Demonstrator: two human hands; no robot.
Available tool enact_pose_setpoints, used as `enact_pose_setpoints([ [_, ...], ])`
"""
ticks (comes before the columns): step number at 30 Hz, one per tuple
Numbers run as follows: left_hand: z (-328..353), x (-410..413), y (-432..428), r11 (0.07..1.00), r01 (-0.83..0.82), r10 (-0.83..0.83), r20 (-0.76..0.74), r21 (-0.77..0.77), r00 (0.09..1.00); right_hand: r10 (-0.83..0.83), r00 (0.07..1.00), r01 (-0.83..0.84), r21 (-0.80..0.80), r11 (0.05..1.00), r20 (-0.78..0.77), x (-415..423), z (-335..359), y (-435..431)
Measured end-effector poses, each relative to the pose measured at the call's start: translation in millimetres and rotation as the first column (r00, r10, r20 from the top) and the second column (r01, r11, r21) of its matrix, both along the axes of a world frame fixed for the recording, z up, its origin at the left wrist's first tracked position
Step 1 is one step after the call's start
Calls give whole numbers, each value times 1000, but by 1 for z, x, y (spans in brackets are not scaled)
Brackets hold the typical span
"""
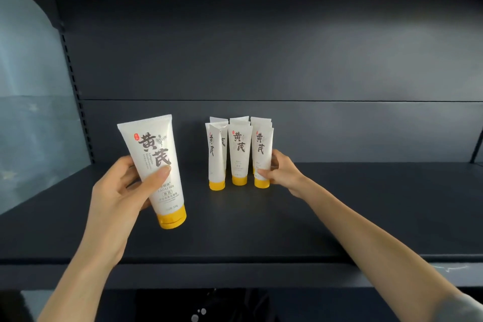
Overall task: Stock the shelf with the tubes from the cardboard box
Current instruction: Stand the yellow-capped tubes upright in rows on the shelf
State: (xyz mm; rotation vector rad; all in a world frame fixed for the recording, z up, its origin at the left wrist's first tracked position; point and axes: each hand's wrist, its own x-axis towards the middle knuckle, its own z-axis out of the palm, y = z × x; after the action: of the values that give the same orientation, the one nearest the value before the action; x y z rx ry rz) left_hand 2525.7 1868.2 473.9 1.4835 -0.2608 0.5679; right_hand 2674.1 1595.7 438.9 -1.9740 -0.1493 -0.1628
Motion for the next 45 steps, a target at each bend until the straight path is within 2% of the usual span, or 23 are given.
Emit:
enact_pose_setpoints([
  [18,-14,4,-13,1000,31,-31,-65,-7,997,-130,991,134,-120,984,36,9,-2,2],
  [20,-13,3,-13,1000,27,-28,-56,-4,998,-160,987,162,-66,985,34,5,0,-3],
  [24,-9,4,-16,1000,12,-12,-32,-26,999,-258,965,247,164,955,47,-16,17,-6],
  [27,-5,7,-23,998,24,-25,-25,-51,999,-210,965,178,195,964,157,-50,32,3],
  [31,2,8,-40,994,71,-72,-13,-79,997,-10,942,-31,117,993,337,-104,34,28],
  [36,11,5,-62,982,138,-141,-7,-129,990,102,892,-167,110,980,441,-148,12,63],
  [40,11,2,-75,973,189,-192,-10,-133,981,60,858,-141,120,983,511,-155,1,79],
  [45,6,1,-80,974,176,-179,-8,-146,984,-18,828,-54,111,992,560,-153,-1,82],
])
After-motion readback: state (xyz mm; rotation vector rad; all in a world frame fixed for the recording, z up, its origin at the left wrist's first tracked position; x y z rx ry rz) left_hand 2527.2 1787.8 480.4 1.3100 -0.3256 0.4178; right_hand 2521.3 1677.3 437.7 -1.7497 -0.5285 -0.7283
